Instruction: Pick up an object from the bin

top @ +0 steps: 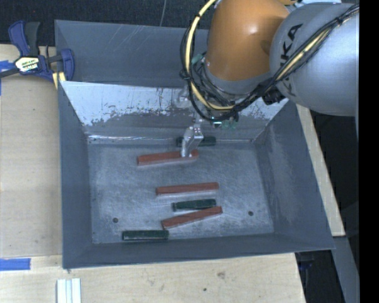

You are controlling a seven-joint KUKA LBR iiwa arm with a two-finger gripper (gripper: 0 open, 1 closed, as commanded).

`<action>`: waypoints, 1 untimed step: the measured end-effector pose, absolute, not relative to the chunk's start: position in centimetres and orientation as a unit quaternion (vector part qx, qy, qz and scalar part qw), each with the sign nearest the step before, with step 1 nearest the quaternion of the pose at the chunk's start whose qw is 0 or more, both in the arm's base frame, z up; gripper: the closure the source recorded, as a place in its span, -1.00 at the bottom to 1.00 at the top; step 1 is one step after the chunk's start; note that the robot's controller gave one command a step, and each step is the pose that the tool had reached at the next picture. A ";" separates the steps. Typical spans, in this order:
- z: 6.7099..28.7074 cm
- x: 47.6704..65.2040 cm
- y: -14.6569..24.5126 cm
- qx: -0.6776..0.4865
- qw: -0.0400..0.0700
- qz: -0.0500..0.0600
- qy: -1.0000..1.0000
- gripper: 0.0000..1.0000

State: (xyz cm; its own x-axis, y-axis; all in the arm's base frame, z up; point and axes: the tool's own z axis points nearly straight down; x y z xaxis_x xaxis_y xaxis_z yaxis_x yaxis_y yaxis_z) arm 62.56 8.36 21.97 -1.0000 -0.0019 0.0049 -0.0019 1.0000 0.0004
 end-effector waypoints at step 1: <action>22.5 62.7 8.3 0.000 -0.002 0.000 -1.000 -1.00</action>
Offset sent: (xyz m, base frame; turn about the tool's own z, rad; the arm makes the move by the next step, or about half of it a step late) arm 0.0013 0.0023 -0.0815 0.0132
